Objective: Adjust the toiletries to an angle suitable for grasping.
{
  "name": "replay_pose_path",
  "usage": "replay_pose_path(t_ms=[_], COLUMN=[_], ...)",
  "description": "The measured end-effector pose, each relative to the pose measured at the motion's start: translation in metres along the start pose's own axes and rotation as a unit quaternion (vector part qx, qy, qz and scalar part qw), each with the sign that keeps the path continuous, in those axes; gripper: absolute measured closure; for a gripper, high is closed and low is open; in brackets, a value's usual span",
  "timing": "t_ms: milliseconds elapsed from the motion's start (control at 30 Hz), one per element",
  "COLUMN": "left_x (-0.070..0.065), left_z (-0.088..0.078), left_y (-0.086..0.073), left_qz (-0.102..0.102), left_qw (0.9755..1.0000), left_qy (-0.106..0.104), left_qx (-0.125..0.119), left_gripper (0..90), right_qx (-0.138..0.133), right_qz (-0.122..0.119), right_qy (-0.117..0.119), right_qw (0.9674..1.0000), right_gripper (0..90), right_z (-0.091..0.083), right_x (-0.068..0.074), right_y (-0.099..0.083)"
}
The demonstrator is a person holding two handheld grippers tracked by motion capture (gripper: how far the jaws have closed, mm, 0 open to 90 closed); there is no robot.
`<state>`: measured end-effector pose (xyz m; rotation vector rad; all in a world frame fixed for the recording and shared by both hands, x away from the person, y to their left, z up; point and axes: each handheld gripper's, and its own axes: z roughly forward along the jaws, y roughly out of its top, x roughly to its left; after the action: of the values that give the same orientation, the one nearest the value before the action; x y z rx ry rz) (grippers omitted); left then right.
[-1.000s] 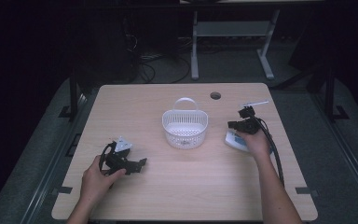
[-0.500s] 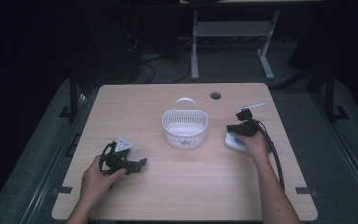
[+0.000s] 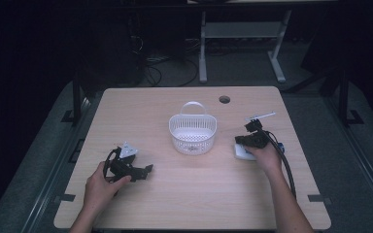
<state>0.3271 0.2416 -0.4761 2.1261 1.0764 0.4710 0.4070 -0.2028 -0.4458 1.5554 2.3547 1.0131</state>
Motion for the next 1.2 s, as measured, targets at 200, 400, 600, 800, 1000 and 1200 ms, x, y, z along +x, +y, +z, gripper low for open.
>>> replay_pose_path(t_ms=[200,400,600,800,1000,1200], left_x=[0.000,0.000,0.000,0.000,0.000,0.000], left_z=[0.000,0.000,0.000,0.000,0.000,0.000], left_y=[0.000,0.000,0.000,0.000,0.000,0.000], left_qz=[0.000,0.000,0.000,0.000,0.000,0.000], left_qw=[1.0000,1.0000,1.0000,1.0000,1.0000,1.0000], left_qy=[0.000,0.000,0.000,0.000,0.000,0.000], left_qx=[0.001,-0.001,-0.001,-0.001,-0.001,-0.001], left_gripper=[12.6,12.6,12.7,12.6,12.6,12.6], right_qx=[0.004,0.004,0.005,0.006,0.007,0.009], right_qz=[-0.009,-0.016,-0.029,-0.032,-0.039,-0.045], right_qy=[0.008,0.014,0.014,0.020,0.022,0.025], right_qw=[0.9999,0.9998,0.9995,0.9992,0.9990,0.9986], right_gripper=[89.8,89.8,89.8,89.8,89.8,89.8], right_z=[-0.004,-0.009,-0.016,-0.023,-0.026,-0.034], right_x=[0.006,0.011,0.015,0.017,0.019,0.021], right_y=[-0.006,-0.013,-0.021,-0.028,-0.035,-0.045])
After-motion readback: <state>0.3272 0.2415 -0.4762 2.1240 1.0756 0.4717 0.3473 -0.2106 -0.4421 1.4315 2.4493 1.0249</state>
